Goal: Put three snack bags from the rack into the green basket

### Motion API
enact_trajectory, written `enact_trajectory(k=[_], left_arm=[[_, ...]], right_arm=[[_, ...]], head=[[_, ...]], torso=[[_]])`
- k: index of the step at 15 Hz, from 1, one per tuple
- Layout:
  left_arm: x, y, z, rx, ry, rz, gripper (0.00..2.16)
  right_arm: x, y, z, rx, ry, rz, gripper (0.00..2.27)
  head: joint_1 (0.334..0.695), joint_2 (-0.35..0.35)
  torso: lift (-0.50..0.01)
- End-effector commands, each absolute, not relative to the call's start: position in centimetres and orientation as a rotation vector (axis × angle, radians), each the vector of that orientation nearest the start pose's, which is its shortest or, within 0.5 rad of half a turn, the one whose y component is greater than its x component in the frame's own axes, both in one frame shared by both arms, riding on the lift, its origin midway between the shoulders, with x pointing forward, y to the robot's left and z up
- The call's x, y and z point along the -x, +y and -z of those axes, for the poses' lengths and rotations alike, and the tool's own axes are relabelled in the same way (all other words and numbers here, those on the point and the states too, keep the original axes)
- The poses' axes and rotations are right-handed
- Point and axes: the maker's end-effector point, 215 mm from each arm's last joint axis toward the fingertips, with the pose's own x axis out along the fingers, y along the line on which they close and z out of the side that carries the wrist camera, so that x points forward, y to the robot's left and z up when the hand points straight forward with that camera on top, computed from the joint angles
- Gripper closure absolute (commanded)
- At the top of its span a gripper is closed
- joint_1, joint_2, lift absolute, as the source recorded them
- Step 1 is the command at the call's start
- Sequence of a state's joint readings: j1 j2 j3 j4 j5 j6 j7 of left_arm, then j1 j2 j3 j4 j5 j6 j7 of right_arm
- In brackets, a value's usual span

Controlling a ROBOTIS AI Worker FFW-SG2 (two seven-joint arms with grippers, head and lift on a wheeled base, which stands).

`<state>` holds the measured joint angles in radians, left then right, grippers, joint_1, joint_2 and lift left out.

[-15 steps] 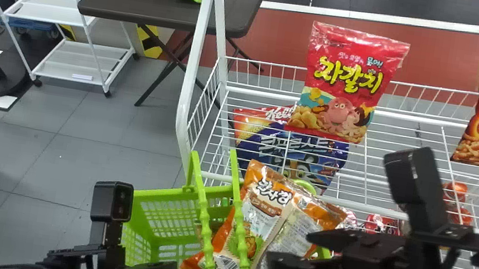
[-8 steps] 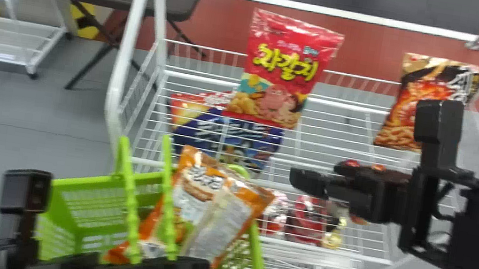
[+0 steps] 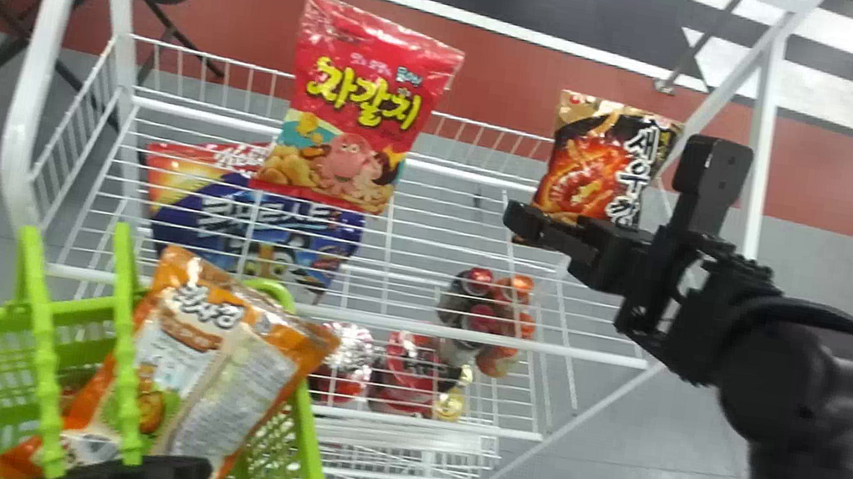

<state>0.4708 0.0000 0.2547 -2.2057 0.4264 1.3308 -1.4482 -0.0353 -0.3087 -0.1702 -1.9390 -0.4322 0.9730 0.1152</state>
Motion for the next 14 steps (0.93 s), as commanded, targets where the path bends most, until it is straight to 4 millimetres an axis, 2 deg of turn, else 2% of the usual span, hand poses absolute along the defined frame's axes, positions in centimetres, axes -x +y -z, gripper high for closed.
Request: enact_trajectory(k=[1, 4, 7, 9, 11, 12, 13, 14], left_arm=[[-23.1, 7.1, 31.7, 1.096, 0.648, 1.304, 2.15], [-22.9, 7.5, 31.8, 1.104, 0.646, 1.297, 2.15], [-22.9, 7.6, 31.8, 1.105, 0.646, 1.295, 2.15], [-23.0, 7.6, 31.8, 1.103, 0.645, 1.294, 2.15], [-22.9, 7.8, 31.9, 1.108, 0.648, 1.289, 2.15], [-22.9, 8.0, 31.9, 1.109, 0.646, 1.285, 2.15], [-22.9, 8.1, 31.9, 1.108, 0.644, 1.282, 2.15], [-22.9, 8.2, 31.9, 1.111, 0.643, 1.282, 2.15]], right_arm=[[-58.4, -34.4, 36.4, -0.093, 0.482, -0.065, 0.05], [-60.4, -37.9, 36.7, -0.039, 0.451, 0.03, 0.05], [-61.6, -39.2, 37.8, -0.007, 0.461, 0.059, 0.07], [-62.6, -39.1, 38.9, 0.011, 0.474, 0.053, 0.14], [-62.7, -38.5, 39.6, 0.01, 0.491, 0.035, 0.82], [-62.7, -38.4, 39.7, 0.01, 0.494, 0.031, 1.45], [-62.5, -38.2, 40.1, 0.007, 0.51, 0.028, 1.92], [-61.9, -37.8, 40.6, 0.0, 0.539, 0.022, 2.2]], head=[[0.695, -0.334], [0.695, -0.35], [0.695, -0.35], [0.695, -0.35], [0.695, -0.35], [0.695, -0.35], [0.695, -0.35], [0.695, -0.35]], torso=[[0.0], [0.0], [0.0], [0.0], [0.0], [0.0], [0.0], [0.0]])
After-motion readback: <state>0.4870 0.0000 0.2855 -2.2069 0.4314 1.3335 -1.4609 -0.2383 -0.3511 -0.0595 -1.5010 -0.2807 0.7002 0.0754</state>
